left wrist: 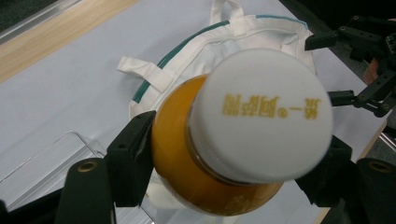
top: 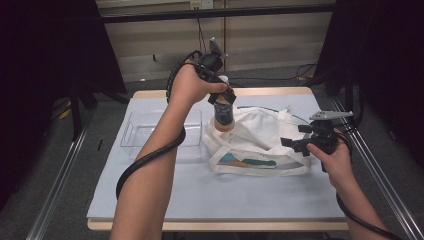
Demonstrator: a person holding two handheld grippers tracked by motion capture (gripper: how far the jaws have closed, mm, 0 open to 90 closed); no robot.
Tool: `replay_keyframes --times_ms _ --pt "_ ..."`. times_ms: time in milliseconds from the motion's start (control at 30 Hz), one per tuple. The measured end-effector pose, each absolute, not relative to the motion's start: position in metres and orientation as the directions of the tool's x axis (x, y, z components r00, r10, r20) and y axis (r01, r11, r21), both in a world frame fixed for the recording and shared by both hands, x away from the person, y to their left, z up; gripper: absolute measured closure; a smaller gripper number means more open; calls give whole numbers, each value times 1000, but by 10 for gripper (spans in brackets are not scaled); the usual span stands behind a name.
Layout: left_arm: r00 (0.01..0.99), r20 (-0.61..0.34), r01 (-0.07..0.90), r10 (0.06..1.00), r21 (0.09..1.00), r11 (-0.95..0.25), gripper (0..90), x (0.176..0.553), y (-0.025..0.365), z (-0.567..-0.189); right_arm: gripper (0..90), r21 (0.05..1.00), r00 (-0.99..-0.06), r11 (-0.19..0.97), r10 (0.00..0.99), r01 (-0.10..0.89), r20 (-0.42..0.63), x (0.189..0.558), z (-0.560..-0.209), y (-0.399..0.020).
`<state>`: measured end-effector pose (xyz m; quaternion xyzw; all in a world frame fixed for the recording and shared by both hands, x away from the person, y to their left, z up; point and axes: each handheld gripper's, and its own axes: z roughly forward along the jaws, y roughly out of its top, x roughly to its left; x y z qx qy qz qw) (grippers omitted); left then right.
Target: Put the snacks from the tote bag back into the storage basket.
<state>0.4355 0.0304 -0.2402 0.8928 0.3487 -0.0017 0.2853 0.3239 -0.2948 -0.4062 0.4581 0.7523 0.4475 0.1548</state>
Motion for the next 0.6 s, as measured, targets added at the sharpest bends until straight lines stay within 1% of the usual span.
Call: replay_keyframes --times_ms 100,600 --pt "764 -188 613 617 509 -605 308 436 33 -238 55 814 -532 181 828 552 178 324 -407 -294" --pt "738 -195 642 646 497 -583 308 437 49 -236 51 812 -540 185 822 554 180 324 -407 -292"
